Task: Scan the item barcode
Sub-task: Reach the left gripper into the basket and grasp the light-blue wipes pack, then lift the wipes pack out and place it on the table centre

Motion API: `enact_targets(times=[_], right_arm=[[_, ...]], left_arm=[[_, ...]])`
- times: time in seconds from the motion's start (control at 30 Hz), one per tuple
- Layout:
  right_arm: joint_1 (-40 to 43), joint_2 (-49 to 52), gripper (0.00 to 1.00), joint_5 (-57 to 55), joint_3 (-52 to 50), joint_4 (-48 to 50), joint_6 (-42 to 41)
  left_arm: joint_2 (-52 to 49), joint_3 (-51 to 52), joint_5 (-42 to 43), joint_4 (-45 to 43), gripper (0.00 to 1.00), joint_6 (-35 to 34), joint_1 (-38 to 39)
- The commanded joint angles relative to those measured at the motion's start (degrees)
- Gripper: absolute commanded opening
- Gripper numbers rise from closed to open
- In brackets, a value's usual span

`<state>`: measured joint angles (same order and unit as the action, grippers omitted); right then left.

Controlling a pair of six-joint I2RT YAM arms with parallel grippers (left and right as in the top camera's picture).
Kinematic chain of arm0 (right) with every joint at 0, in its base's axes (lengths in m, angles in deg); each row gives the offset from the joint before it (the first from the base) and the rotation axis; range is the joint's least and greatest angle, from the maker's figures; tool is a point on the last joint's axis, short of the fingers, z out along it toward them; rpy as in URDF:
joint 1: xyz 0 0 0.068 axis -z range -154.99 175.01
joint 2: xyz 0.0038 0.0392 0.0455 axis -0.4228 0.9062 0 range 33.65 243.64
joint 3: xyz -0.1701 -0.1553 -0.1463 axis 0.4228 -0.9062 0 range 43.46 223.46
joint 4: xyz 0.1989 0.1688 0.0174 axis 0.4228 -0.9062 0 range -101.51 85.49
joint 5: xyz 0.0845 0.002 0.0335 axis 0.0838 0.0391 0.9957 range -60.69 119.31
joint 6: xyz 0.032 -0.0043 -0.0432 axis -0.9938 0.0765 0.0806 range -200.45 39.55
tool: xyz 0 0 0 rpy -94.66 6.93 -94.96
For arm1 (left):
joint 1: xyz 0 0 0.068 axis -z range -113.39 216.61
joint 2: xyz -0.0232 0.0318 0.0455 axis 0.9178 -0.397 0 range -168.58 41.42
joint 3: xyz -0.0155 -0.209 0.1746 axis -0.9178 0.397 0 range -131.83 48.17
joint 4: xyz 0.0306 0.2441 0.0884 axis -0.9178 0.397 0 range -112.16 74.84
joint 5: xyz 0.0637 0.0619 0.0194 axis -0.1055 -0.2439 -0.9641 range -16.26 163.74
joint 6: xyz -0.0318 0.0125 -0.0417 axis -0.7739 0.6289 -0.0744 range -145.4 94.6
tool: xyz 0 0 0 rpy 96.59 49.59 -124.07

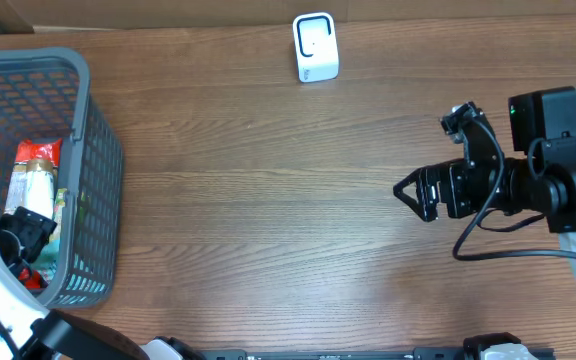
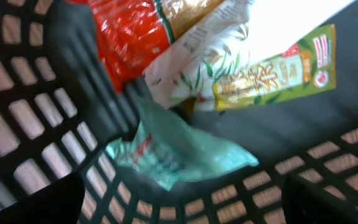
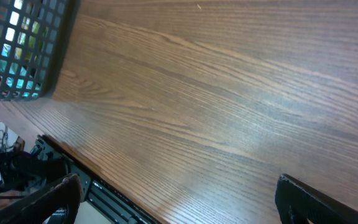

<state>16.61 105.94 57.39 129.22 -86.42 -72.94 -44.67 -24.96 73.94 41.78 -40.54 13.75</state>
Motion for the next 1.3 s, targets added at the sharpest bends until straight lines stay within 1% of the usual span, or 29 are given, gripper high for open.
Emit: enact_targets(times=[0.0, 0.03, 0.23, 0.33, 0.43, 0.53, 0.63, 0.67, 0.7, 0.73, 0.77, 0.8, 0.83, 1.03, 1.13, 1.27], right_arm=[[-0.37, -0.04, 1.0, 0.04, -0.33, 0.33, 0.31], [-0.37, -0.04, 1.0, 0.04, -0.33, 0.39, 0.31], [-0.37, -0.04, 1.0, 0.02, -0.33, 1.03, 0.28], [-0.37, -0.04, 1.0, 0.02, -0.33, 1.01, 0.28], [-0.37, -0.04, 1.0, 0.04, -0.33, 1.01, 0.28], [-0.37, -0.04, 1.0, 0.04, -0.33, 1.01, 0.28], [-0.37, -0.04, 1.0, 0.04, -0.33, 1.03, 0.28], [-0.37, -0.04, 1.0, 0.04, -0.33, 1.03, 0.28], [-0.37, -0.04, 1.0, 0.04, -0.33, 1.03, 0.28], [-0.37, -0.04, 1.0, 0.04, -0.33, 1.03, 0.28], [-0.37, -0.04, 1.0, 0.04, -0.33, 1.03, 0.28], [-0.37, -0.04, 1.0, 0.04, -0.33, 1.01, 0.28], [-0.37, -0.04, 1.0, 0.04, -0.33, 1.01, 0.28], [-0.37, -0.04, 1.0, 0.02, -0.33, 1.07, 0.26], [-0.37, -0.04, 1.0, 0.04, -0.33, 1.22, 0.26], [-0.37, -0.04, 1.0, 0.04, -0.33, 2.03, 0.26]], left_arm=[[-0.09, 3.3, -1.05, -3.28, 0.95, 2.1, 0.17], [-0.09, 4.52, -1.05, -4.52, 0.99, 2.6, 0.17], [-0.09, 12.04, -0.15, -11.06, 0.99, 3.17, 0.17], [-0.09, 13.77, -0.66, -11.76, 0.88, 3.17, 0.17], [-0.15, 13.88, -0.9, -11.82, 0.81, 3.65, 0.17], [-0.52, 13.88, -2.16, -11.93, 0.79, 4.44, 0.17], [-1.46, 13.88, -2.56, -12.02, 0.8, 4.48, 0.17], [-1.73, 13.88, -2.51, -12.07, 0.78, 4.46, 0.17], [-2.03, 13.88, -2.51, -12.13, 0.73, 4.48, 0.17], [-2.29, 13.88, -2.43, -12.22, 0.61, 4.48, 0.17], [-2.45, 13.88, -2.45, -12.24, 0.35, 4.46, 0.17], [-2.64, 13.88, -2.38, -12.55, 0.15, 4.46, 0.17], [-2.64, 13.88, -1.86, -12.96, 0.04, 4.46, 0.17], [-2.47, 12.72, 1.6, -13.05, 0.04, 5.25, 0.17], [-1.64, 8.79, 6.49, -11.1, 0.04, 5.95, 0.17], [-0.46, -1.16, 12.61, -6.05, 0.04, 5.77, 0.2]])
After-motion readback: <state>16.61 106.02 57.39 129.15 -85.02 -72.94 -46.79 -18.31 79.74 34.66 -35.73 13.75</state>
